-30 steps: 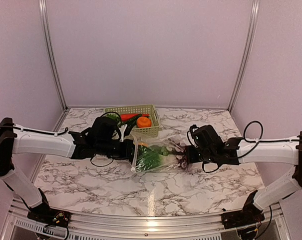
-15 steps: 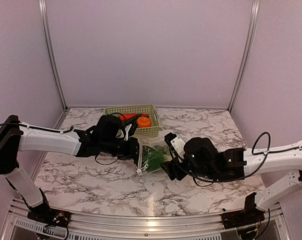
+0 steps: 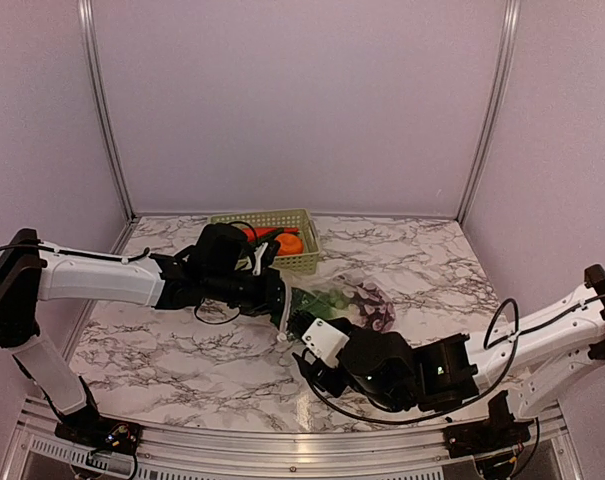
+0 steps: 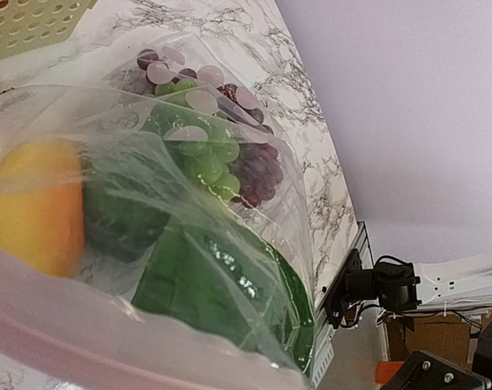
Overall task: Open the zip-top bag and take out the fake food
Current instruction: Adjust the fake vegetable in the zipper food storage bag.
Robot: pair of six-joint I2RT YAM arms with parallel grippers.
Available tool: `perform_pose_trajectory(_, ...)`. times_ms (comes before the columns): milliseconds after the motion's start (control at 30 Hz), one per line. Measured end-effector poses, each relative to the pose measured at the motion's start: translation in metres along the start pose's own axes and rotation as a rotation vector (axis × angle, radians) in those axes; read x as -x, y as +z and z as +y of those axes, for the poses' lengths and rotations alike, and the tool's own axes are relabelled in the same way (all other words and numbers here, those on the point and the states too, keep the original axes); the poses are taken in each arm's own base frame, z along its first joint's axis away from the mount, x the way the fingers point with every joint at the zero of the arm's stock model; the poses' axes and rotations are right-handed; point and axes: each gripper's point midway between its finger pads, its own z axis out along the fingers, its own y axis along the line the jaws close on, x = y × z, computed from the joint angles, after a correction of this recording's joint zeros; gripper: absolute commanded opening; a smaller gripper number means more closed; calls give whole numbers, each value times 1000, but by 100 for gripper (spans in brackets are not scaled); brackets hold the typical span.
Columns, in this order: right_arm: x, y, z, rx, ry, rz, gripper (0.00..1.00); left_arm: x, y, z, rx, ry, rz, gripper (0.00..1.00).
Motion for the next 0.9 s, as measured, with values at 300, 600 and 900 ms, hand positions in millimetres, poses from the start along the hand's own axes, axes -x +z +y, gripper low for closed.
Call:
perform_pose_trajectory(300, -8, 15, 24, -55, -127, -9, 59, -2, 1, -2, -3, -1, 5, 0)
perform_pose_trajectory(600, -7, 32, 32, -140, -180, -19, 49, -3, 1, -3, -4, 0, 7, 0)
perform_pose_trajectory(900, -9, 40, 30, -200, -192, -23, 33, -5, 2, -4, -6, 2, 11, 0)
